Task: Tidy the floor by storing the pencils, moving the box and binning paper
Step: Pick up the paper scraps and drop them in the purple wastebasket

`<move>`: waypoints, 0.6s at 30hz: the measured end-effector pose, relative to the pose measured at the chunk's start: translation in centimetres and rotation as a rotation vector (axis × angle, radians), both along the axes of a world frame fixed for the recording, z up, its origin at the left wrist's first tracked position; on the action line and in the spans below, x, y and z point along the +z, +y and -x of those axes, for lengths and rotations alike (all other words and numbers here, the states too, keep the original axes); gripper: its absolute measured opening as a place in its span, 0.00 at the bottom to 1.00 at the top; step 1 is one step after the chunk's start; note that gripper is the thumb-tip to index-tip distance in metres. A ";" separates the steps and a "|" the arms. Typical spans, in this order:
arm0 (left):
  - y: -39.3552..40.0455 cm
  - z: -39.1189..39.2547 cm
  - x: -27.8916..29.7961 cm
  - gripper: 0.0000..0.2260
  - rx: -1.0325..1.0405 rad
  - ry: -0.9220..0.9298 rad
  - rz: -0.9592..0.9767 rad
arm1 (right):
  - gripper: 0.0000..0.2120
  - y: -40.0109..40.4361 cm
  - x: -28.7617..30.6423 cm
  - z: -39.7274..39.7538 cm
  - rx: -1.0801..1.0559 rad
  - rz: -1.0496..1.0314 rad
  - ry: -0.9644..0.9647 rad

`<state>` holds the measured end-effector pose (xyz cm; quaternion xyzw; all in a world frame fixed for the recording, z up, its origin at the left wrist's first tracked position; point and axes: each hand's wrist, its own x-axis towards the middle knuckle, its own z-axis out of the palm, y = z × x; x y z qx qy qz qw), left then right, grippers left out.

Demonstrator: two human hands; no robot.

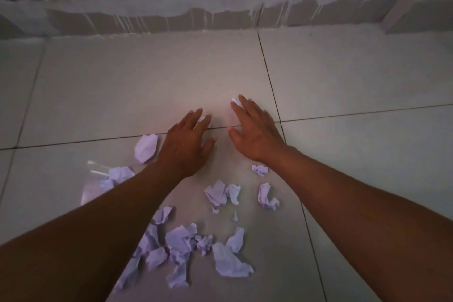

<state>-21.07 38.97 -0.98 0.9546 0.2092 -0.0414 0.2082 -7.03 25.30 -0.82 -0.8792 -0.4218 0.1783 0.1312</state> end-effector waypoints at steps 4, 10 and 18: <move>0.1 1.2 -1.1 0.31 -0.071 -0.003 0.000 | 0.28 0.4 -0.6 0.7 0.017 0.018 0.013; -1.6 3.5 -0.3 0.20 -0.110 -0.202 -0.020 | 0.17 -3.6 0.1 4.2 0.133 -0.241 0.057; -3.2 3.8 -0.7 0.35 -0.273 -0.048 0.031 | 0.24 -8.4 -1.2 4.2 -0.141 -0.110 -0.087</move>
